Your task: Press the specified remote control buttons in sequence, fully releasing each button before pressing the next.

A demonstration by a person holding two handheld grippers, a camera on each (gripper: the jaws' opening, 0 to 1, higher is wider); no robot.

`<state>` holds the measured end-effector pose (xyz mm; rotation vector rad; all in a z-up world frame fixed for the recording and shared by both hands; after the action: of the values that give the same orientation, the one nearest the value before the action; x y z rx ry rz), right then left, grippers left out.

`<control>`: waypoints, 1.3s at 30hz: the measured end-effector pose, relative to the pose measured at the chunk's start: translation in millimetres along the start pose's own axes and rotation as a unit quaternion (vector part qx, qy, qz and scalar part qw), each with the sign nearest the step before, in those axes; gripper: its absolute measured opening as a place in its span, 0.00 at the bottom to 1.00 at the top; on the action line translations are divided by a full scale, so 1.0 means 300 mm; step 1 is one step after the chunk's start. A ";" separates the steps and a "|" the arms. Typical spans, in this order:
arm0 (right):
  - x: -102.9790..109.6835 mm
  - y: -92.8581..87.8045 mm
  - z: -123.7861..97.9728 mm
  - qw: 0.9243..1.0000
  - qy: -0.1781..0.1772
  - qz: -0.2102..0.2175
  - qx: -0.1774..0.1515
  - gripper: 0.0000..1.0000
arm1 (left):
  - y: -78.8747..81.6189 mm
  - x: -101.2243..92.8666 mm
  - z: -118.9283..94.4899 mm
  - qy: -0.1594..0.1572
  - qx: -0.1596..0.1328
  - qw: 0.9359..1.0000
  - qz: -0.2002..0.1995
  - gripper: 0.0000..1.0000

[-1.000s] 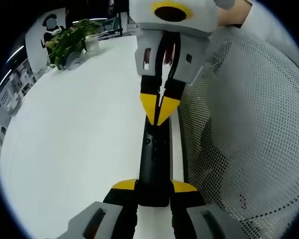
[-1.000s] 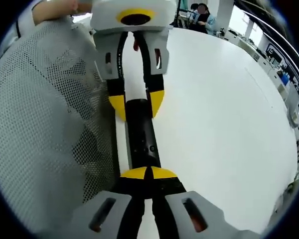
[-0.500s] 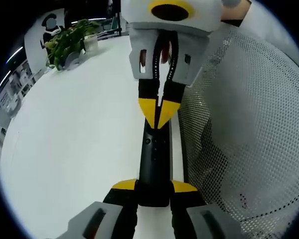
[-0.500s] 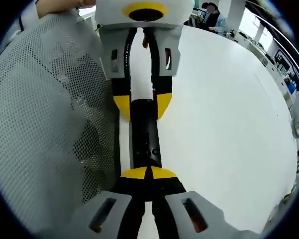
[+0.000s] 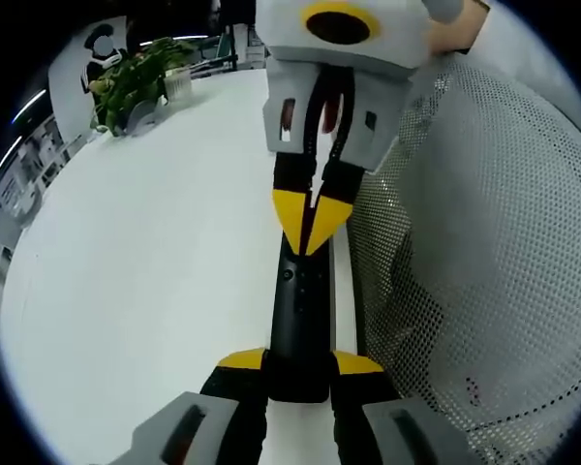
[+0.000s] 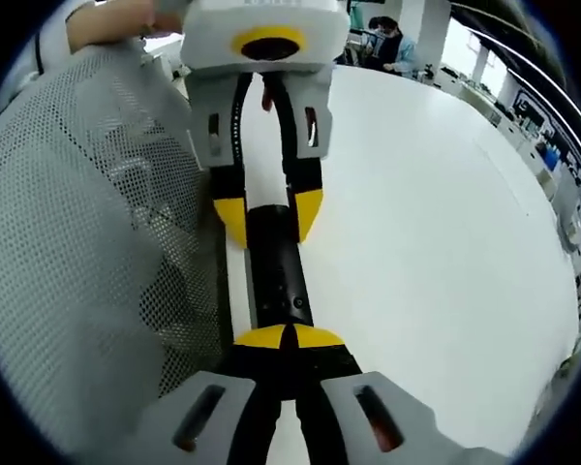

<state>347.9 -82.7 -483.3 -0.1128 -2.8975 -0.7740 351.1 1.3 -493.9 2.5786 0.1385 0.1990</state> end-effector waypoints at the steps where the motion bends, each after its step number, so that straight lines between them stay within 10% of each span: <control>1: 0.000 0.000 0.000 1.000 0.000 -0.013 0.003 0.00 | 0.000 0.000 0.000 0.000 0.000 1.000 0.000 0.24; 10: 0.011 0.010 0.006 0.987 -0.006 -0.149 0.055 0.00 | 0.000 0.001 0.000 -0.001 0.001 1.000 0.003 0.24; 15: 0.018 0.018 0.012 0.964 0.002 -0.246 0.104 0.00 | 0.001 0.001 0.000 -0.001 0.000 1.000 0.003 0.24; 25: -0.005 0.015 0.008 0.996 0.040 -0.076 0.038 0.00 | 0.000 0.002 0.002 -0.003 -0.002 1.000 -0.001 0.24; 34: -0.010 0.011 0.006 0.999 0.036 0.020 -0.003 0.00 | -0.001 0.002 0.002 -0.004 -0.001 1.000 -0.001 0.24; 39: -0.001 0.016 0.010 0.999 0.029 -0.021 0.021 0.00 | -0.001 0.002 0.002 -0.004 -0.003 1.000 -0.001 0.24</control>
<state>348.3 -77.1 -483.8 -0.0261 -2.8680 -0.7095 351.7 1.5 -494.5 2.5720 0.1375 0.1874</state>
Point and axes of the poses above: the point that each gripper's makers call its tool centre point, and the gripper's own axes: z roughly forward along the fingers, x roughly to its left, y roughly out of its top, the point moved 3 cm from there along -z, roughly backward along the fingers, and after that the axes turned 12 degrees about y, right-handed, at the moved point
